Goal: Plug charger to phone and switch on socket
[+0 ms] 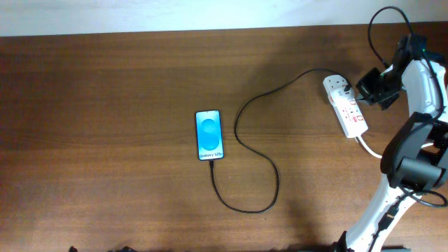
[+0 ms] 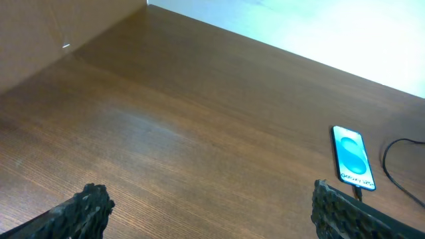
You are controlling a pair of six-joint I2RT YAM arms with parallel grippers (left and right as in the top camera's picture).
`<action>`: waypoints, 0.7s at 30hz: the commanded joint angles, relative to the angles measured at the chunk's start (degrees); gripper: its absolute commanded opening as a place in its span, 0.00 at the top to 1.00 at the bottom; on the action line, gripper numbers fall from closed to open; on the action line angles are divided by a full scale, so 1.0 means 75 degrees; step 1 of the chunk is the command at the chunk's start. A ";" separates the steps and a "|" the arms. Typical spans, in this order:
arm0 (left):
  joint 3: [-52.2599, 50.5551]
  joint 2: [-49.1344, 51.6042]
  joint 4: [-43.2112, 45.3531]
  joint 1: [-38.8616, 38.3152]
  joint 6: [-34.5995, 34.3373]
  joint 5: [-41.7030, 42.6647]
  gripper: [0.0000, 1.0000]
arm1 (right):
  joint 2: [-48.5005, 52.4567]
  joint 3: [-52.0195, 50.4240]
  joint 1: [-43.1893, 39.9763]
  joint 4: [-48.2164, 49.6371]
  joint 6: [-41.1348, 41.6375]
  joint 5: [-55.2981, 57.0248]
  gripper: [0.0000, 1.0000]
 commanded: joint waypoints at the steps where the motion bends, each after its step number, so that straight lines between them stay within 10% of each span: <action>1: -0.0029 -0.0058 0.0015 -0.0023 0.0096 -0.0149 0.01 | 0.0256 -0.0026 0.0052 0.0201 0.0160 -0.0254 0.96; 21: -0.0029 -0.0058 0.0012 -0.0023 0.0096 -0.0146 0.01 | -0.0108 0.0090 0.0082 -0.0119 0.0195 0.0166 0.96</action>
